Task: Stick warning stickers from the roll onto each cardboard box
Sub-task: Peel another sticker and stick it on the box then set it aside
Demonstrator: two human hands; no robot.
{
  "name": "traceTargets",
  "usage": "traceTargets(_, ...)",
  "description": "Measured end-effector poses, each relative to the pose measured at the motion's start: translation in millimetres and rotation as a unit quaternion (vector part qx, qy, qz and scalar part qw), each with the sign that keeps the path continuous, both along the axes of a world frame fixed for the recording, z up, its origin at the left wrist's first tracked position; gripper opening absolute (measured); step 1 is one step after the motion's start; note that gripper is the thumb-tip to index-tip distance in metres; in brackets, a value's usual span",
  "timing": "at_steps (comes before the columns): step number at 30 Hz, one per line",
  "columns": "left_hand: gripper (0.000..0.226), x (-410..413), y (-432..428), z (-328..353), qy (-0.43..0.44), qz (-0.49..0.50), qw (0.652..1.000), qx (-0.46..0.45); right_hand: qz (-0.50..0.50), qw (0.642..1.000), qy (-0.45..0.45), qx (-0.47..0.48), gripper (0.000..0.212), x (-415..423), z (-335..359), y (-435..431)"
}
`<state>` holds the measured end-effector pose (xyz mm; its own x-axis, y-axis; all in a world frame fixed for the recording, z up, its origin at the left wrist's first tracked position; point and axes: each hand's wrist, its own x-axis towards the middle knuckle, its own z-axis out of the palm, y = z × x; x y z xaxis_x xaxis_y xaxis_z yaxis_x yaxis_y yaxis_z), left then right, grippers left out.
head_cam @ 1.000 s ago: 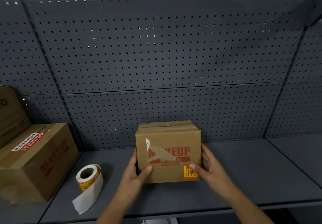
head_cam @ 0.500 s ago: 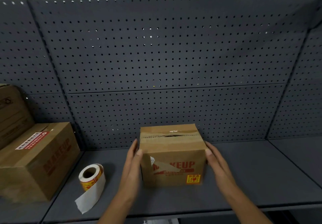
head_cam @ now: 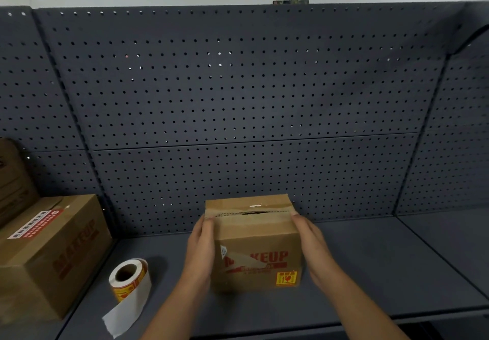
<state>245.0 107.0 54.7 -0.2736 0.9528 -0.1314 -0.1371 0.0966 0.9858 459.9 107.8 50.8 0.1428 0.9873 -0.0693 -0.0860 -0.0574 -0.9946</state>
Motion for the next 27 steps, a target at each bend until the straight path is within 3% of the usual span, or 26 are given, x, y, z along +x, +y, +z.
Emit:
traceTargets(14, 0.023, 25, -6, 20, 0.004, -0.026, 0.999, 0.024, 0.01, 0.999, -0.029, 0.027, 0.03, 21, 10, -4)
traceTargets(27, 0.023, 119, 3, 21, -0.008, -0.075, 0.996, 0.041, -0.057, 0.997, -0.051, 0.019, 0.016, 107, 34, -15)
